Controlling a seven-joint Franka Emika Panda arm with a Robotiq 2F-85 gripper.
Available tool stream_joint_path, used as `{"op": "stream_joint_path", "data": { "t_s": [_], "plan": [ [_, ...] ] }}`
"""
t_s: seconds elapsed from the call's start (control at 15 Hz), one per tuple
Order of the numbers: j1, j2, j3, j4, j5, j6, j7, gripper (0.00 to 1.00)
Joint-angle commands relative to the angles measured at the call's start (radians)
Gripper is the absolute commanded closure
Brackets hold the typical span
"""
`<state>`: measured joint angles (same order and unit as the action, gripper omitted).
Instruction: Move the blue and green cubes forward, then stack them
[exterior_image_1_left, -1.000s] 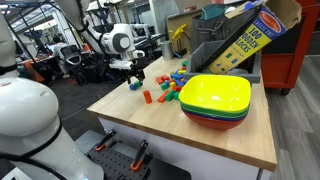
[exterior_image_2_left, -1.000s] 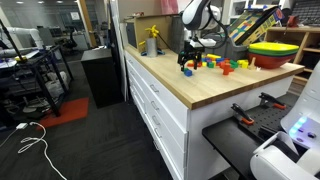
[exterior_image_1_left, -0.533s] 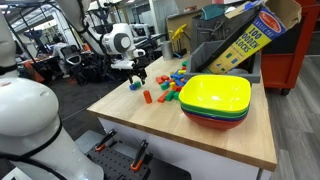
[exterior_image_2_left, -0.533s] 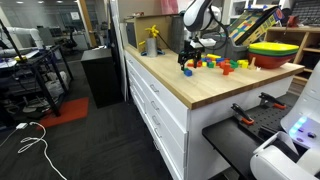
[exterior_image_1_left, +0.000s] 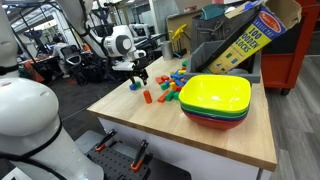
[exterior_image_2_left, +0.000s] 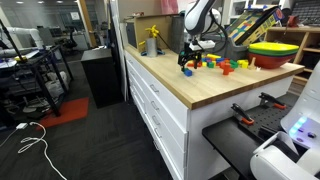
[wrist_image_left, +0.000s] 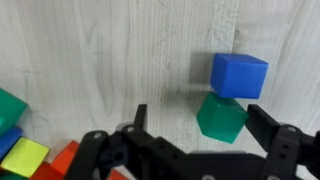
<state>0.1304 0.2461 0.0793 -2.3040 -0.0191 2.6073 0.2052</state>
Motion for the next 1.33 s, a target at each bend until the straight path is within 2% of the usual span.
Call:
{"op": "stream_joint_path", "data": {
  "t_s": [0.0, 0.6, 1.27],
  "plan": [
    [0.014, -0.002, -0.023, -0.011, -0.03, 0.027, 0.045, 0.0],
    [0.008, -0.004, -0.044, -0.01, -0.033, 0.022, 0.04, 0.0],
    [-0.001, -0.054, 0.045, -0.048, 0.122, 0.004, -0.022, 0.0]
  ]
}}
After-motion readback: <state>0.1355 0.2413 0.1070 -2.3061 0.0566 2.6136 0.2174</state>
